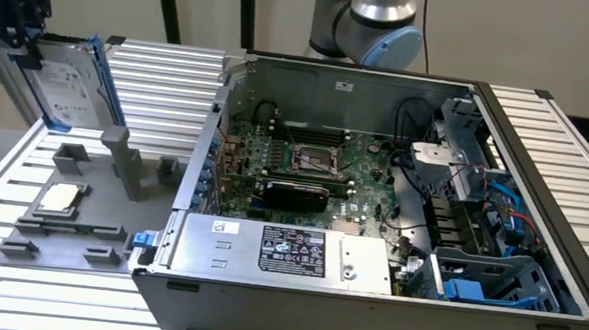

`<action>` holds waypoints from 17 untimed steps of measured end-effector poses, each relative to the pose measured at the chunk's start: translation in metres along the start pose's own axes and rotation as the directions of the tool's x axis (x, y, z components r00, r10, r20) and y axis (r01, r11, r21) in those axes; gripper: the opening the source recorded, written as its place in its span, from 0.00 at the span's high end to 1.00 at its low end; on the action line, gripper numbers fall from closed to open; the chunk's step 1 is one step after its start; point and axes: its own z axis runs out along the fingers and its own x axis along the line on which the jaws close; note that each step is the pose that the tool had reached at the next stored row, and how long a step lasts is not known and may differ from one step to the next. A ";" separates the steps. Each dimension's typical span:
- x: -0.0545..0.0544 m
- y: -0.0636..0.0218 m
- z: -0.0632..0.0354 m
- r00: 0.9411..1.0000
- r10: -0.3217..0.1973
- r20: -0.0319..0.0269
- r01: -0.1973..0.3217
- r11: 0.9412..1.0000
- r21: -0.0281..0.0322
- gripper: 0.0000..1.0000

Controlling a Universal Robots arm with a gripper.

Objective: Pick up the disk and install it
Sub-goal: 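Pick up the disk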

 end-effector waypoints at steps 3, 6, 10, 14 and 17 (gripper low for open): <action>0.000 -0.0048 -0.0093 1.000 0.000 0.001 0.000 1.000 0.000 1.00; 0.000 -0.0122 -0.0185 1.000 0.000 0.002 0.000 1.000 0.000 1.00; 0.000 -0.0280 -0.0315 1.000 0.000 0.004 0.000 1.000 0.000 1.00; 0.003 -0.0457 -0.0443 1.000 0.000 0.008 0.000 1.000 0.000 1.00; 0.007 -0.0593 -0.0548 1.000 0.000 0.009 0.000 1.000 0.000 1.00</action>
